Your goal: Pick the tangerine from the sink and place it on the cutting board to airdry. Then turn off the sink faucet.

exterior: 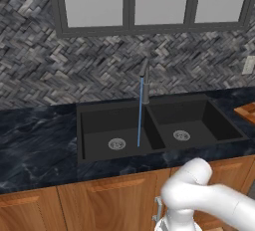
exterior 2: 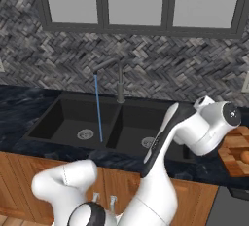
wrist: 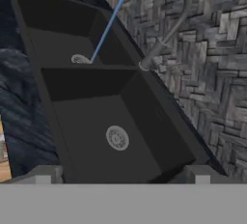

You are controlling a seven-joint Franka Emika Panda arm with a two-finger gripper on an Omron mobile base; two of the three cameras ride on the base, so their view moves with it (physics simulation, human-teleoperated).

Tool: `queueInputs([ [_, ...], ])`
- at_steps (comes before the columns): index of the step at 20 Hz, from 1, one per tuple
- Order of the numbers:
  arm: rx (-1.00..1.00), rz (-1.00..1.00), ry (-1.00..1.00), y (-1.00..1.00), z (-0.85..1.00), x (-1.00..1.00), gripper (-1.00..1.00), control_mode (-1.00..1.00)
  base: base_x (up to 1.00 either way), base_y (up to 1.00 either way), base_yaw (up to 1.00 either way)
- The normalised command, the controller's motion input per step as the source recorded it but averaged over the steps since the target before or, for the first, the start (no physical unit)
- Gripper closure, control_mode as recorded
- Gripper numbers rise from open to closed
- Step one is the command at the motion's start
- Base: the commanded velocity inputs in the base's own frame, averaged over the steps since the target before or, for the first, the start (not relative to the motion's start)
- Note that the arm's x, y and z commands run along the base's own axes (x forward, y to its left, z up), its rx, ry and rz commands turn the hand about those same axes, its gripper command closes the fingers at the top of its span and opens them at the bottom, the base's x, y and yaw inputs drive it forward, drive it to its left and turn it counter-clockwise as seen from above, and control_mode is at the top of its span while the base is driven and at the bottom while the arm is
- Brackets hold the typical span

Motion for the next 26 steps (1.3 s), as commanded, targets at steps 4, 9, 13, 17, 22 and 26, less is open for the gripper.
queueInputs([
  [4, 0.11, 0.00, 0.03, 0.51, -0.03, 0.00, -1.00, -1.00, 0.00, 0.00, 0.00],
  [9, 0.28, 0.01, 0.25, 0.68, 0.74, 0.13, -1.00, -1.00, 0.00, 0.00, 0.00],
  [13, 0.33, 0.12, 0.37, 0.57, 0.86, 0.35, -1.00, -1.00, 0.00, 0.00, 0.00],
  [17, 0.23, 0.22, 0.25, 0.38, 0.48, 0.04, -1.00, -1.00, 0.00, 0.00, 0.00],
  [22, 0.00, 0.13, 0.00, 0.43, -0.12, -0.39, -1.00, -1.00, 0.00, 0.00, 0.00],
  [26, 0.07, 0.07, -0.01, 0.44, -0.29, -0.34, -1.00, -1.00, 0.00, 0.00, 0.00],
])
